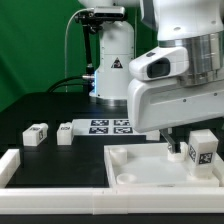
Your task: Assemble one leg
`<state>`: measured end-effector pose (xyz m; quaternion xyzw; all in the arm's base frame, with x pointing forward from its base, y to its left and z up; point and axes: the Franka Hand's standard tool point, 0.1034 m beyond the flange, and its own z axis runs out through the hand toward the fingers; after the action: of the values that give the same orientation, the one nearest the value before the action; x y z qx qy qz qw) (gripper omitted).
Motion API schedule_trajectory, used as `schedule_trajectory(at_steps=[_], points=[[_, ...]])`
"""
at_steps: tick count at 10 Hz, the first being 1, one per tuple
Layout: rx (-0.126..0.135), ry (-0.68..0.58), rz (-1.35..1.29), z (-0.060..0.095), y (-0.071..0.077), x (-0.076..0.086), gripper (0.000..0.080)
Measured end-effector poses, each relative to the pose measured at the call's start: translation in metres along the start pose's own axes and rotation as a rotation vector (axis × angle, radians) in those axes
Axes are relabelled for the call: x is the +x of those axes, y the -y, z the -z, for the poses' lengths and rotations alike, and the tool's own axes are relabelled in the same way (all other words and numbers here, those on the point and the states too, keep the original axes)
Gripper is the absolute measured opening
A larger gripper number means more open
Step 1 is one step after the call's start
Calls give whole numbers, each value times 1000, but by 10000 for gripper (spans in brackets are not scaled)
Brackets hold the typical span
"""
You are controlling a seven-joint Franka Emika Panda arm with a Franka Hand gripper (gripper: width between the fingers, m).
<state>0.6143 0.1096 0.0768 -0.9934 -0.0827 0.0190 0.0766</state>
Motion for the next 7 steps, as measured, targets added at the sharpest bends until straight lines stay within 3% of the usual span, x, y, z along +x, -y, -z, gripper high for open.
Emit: schedule_trajectory(at_steps=[1,2,5,7], points=[[15,104,8,1,1,-2,649],[16,90,10,1,-1,9,649],[16,86,7,2,-3,9,649],[16,87,6,2,-3,9,415]])
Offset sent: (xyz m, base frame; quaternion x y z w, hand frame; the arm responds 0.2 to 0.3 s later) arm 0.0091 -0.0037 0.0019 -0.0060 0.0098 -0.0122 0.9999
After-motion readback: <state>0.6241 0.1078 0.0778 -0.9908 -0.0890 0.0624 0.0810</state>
